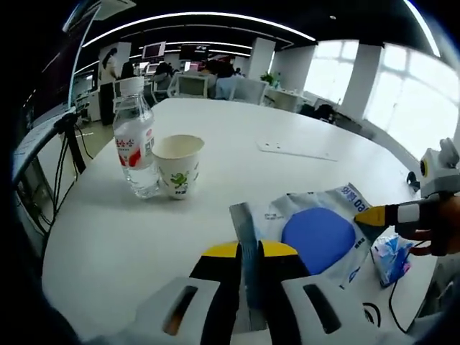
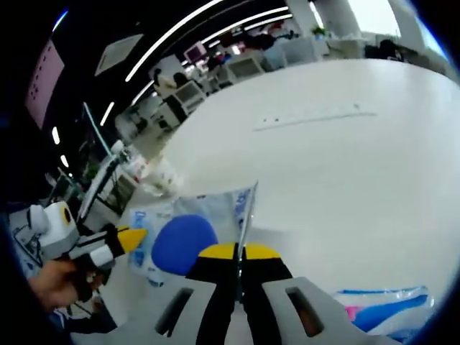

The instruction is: Arrange the tabletop items into an orderly group along one side of the table until the central work area is clear of visible clutter.

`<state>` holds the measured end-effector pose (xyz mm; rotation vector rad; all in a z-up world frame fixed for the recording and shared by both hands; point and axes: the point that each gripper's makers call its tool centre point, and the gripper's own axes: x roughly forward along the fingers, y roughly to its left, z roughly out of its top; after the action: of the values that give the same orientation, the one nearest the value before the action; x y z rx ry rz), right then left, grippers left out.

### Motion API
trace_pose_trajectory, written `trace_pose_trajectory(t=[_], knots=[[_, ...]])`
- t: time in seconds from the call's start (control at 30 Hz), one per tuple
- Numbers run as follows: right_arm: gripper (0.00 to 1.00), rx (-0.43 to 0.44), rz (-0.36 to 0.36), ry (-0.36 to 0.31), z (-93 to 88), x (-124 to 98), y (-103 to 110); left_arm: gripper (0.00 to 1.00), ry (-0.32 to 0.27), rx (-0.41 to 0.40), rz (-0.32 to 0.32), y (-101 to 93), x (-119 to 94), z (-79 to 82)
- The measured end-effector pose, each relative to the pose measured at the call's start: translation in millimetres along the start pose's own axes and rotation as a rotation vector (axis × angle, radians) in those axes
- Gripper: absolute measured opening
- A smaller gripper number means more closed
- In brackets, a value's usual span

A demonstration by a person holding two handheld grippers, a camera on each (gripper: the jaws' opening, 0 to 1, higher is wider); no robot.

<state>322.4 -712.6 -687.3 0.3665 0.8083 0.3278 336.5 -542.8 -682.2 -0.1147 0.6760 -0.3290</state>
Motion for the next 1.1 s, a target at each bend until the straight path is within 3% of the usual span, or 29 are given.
trace_pose_trajectory(t=[0.63, 1.1], knots=[[0.00, 0.034, -0.048, -0.050, 28.6, -2.6, -23.8, 0.07, 0.041, 0.077, -0.050, -20.9, 35.4, 32.1], [0.00, 0.067, -0.075, -0.046, 37.6, 11.9, -41.4, 0.07, 0.102, 0.106, -0.056, -23.1, 65.4, 35.1]])
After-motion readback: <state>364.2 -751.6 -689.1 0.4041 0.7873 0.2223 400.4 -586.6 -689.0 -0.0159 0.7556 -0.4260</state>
